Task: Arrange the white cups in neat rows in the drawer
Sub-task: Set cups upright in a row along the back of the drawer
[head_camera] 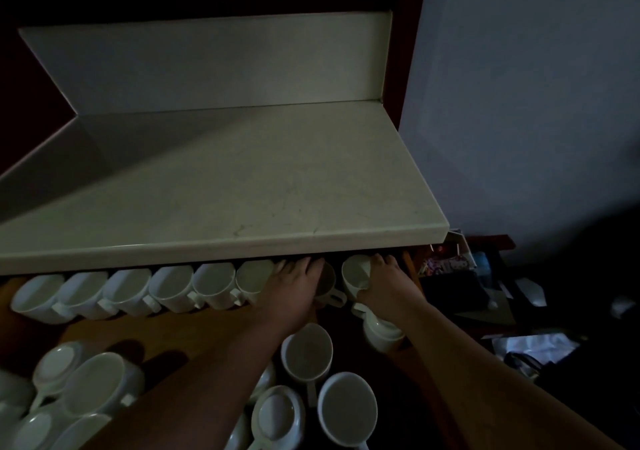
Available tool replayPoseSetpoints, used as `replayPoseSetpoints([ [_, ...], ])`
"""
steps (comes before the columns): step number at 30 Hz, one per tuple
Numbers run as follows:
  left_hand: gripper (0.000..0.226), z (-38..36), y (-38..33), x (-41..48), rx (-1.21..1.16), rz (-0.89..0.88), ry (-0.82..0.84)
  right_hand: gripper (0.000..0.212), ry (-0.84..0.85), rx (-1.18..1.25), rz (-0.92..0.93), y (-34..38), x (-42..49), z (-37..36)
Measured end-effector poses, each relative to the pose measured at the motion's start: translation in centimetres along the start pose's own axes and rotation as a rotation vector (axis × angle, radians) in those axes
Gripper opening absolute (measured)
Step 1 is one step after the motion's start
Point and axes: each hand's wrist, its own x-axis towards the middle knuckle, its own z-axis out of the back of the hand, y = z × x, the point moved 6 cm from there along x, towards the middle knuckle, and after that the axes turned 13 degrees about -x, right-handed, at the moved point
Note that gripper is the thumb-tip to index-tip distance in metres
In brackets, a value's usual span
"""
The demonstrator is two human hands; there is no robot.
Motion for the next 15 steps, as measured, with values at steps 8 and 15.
replayPoseSetpoints([
  [8,0.082,0.0,0.8,0.2,-0.028,0.046,-0.05,0.062,-0.065,0.028,0.009,0.1,-0.2,0.0],
  [15,0.078,0.5,1.4,-0.3,-0.183,0.036,-0.048,0.067,-0.077,0.048,0.009,0.1,-0.4,-0.4],
])
